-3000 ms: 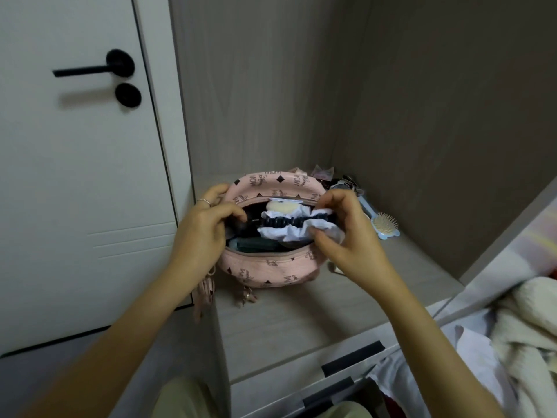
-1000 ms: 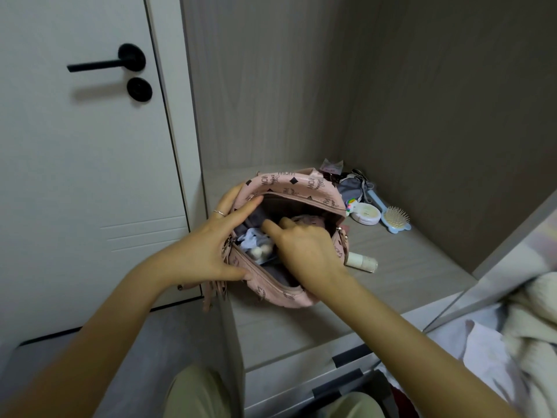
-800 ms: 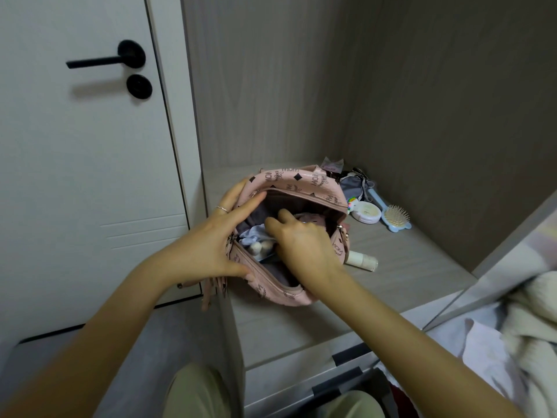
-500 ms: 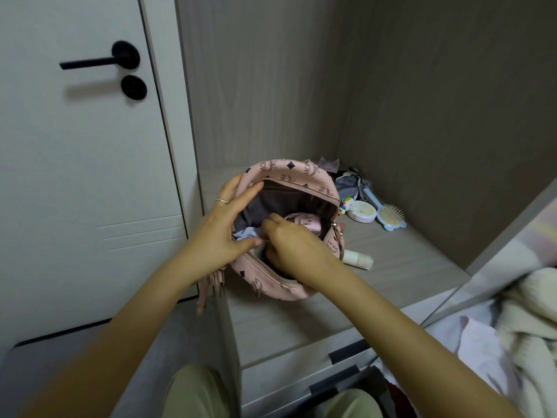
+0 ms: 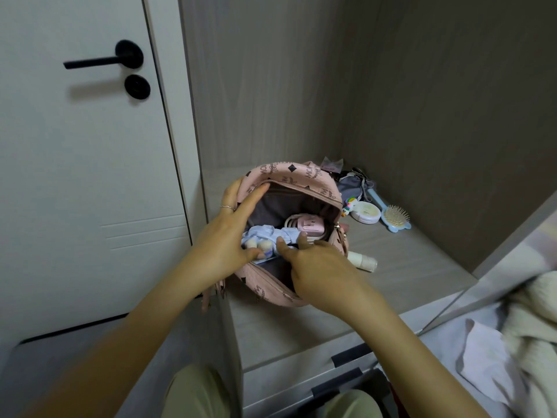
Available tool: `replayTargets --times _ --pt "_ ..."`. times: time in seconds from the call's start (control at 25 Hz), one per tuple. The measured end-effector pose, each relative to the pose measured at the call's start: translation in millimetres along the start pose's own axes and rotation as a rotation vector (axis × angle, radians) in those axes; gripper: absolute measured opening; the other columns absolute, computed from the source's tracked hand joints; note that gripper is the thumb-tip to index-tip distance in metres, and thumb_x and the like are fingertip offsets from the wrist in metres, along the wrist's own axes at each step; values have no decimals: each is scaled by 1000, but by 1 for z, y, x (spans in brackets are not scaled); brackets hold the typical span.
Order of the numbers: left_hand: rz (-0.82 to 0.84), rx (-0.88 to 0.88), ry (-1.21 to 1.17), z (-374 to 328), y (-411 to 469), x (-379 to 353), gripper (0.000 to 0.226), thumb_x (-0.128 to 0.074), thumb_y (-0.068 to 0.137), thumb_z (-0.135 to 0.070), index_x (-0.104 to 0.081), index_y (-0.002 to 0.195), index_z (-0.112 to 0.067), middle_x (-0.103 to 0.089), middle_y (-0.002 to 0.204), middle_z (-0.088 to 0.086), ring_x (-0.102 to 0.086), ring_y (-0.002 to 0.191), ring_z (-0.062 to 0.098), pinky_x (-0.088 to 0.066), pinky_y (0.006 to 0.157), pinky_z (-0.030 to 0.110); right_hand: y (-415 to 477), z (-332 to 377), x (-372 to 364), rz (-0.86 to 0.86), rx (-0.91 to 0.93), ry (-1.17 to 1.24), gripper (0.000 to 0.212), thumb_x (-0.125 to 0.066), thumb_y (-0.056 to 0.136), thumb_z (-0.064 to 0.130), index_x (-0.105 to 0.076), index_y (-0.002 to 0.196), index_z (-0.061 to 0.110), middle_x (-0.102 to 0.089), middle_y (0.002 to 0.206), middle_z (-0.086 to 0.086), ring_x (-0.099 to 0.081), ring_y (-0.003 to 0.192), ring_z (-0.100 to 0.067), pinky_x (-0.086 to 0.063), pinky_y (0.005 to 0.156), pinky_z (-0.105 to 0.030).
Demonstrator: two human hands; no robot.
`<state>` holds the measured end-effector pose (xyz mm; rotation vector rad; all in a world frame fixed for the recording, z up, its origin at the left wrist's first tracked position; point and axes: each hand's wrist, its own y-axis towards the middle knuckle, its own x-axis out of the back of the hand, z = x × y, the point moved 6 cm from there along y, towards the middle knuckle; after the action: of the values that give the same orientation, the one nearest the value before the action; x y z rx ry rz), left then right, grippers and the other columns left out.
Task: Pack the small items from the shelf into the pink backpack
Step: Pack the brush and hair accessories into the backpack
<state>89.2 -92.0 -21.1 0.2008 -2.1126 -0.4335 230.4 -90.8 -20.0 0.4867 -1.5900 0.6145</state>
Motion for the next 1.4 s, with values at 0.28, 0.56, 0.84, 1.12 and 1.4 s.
replayTargets --times 0.28,0.56,0.84,1.12,1.4 --pt "-148 139 -44 -7 8 2 93 -82 67 -19 -29 140 -39 -18 149 -6 -47 119 22 -50 80 36 13 -1 7 26 66 71 57 -35 91 9 -28 147 24 -25 154 -16 -45 124 -34 -40 92 -36" --pt "-103 148 216 -7 9 0 95 -83 65 -17 -22 135 -40 -20 134 -3 -51 66 22 -36 53 29 11 -18 11 3 153 330 44 -37 95 16 -49 134 33 -51 139 -7 -51 119 -27 -43 94 -32" --pt "-42 173 97 -14 12 5 90 -79 66 -8 -29 135 -36 -25 133 4 -51 95 25 -45 75 31 -1 -53 19 -405 209 844 28 -48 91 1 -71 104 12 -72 92 1 -62 80 3 -41 71 -5" --pt "-161 255 71 -22 13 1 74 -80 68 -18 -40 130 -31 -26 134 7 -32 125 29 -37 98 40 -12 -93 13 -668 102 1102 30 -43 88 -5 -67 88 13 -68 73 1 -61 66 0 -47 64 -11" --pt "-205 225 146 -21 8 -8 80 -76 68 -4 -34 129 -33 -23 128 4 -37 117 29 -47 71 35 -15 -104 8 -674 12 1079 35 -45 82 -3 -65 71 23 -68 68 -2 -68 65 -19 -55 59 -47"
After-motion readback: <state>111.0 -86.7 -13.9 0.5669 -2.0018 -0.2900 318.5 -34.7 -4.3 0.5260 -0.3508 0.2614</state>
